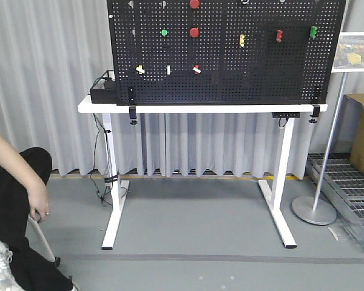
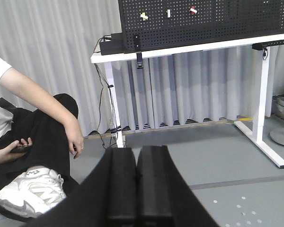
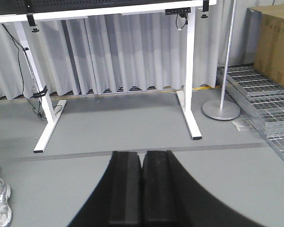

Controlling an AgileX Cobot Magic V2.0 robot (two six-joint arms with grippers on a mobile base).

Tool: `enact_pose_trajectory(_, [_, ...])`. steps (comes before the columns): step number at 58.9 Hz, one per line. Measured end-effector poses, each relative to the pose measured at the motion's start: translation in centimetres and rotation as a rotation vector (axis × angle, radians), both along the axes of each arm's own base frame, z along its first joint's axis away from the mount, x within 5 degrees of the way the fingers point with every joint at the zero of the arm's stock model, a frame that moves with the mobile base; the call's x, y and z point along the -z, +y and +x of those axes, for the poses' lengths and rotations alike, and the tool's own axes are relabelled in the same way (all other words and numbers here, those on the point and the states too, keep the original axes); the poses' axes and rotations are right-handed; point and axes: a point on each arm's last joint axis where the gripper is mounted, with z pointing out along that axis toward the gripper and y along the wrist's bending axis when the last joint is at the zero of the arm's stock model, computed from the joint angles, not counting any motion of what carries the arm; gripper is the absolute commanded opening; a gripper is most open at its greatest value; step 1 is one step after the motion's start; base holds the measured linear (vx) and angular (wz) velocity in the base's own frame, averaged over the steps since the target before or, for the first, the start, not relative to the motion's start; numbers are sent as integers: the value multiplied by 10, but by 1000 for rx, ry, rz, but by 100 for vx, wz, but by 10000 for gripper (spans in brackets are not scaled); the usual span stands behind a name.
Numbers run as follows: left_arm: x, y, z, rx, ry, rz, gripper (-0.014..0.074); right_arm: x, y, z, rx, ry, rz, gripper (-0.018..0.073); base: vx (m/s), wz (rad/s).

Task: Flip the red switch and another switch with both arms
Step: 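Drive the base forward up to the black pegboard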

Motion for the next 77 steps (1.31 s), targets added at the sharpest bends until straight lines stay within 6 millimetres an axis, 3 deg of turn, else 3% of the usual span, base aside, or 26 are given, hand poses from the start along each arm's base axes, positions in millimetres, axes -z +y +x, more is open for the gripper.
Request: enact_pose_trajectory(77, [0,0,0,0,0,0,3,0,0,0,0,0,0,-6,3,-1])
